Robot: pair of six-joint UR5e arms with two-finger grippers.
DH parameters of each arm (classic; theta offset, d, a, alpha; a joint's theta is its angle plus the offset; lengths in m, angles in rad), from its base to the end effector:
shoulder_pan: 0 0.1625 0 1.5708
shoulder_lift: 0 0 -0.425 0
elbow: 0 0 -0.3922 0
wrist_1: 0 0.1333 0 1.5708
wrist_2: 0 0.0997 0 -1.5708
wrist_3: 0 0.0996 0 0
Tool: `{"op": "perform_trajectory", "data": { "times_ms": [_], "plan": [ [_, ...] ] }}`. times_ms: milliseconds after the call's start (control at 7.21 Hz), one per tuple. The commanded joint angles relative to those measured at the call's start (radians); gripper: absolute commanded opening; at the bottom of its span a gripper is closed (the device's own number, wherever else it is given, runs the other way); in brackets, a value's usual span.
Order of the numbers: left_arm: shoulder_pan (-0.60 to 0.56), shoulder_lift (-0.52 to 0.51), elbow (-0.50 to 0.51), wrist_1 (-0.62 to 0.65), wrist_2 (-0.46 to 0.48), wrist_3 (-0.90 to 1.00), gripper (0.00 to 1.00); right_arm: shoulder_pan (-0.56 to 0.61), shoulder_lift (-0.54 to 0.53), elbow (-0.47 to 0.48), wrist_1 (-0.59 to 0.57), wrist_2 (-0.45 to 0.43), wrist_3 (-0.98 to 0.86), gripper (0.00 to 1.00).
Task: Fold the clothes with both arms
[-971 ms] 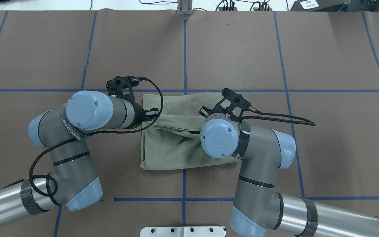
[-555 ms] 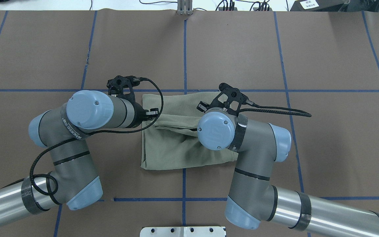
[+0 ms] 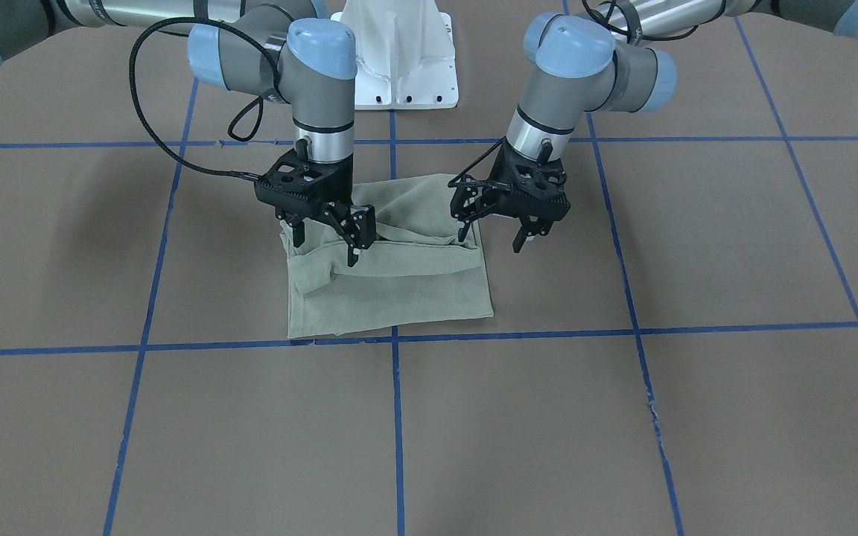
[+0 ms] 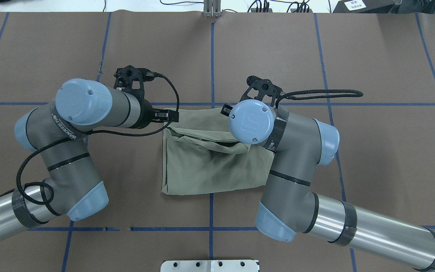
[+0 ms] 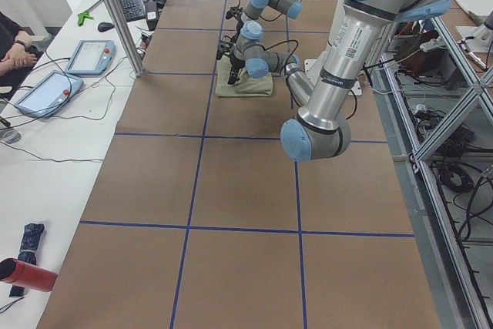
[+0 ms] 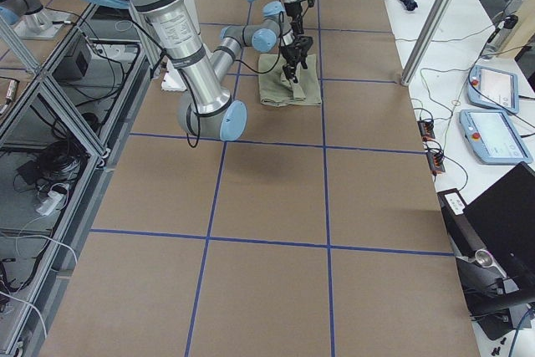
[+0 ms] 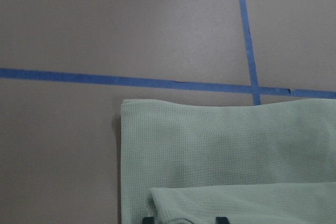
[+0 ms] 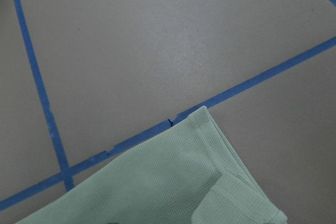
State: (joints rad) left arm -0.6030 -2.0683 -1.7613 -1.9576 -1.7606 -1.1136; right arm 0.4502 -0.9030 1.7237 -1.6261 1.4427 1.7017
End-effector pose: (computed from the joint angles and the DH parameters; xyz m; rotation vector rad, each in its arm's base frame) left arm 0.4616 -0.4569 0.2458 0.3939 1.0105 -0.0292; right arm -0.5405 -0.4234 0.2114 0.2456 -0.7471 0.6004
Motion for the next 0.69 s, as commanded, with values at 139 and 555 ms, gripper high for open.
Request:
{"op": "perform_trajectory", "data": {
  "times_ms": [139,555],
  "plan": [
    [-0.021,0.007,0.000,-0.015,-0.022,0.029,1.00,-0.218,-0.023,0.074,-0.104,-0.146,-0.005,1.00],
    [-0.020,0.008,-0.001,-0.015,-0.023,0.023,1.00,-0.202,-0.034,0.047,-0.094,-0.156,-0.081,1.00]
  ]
}}
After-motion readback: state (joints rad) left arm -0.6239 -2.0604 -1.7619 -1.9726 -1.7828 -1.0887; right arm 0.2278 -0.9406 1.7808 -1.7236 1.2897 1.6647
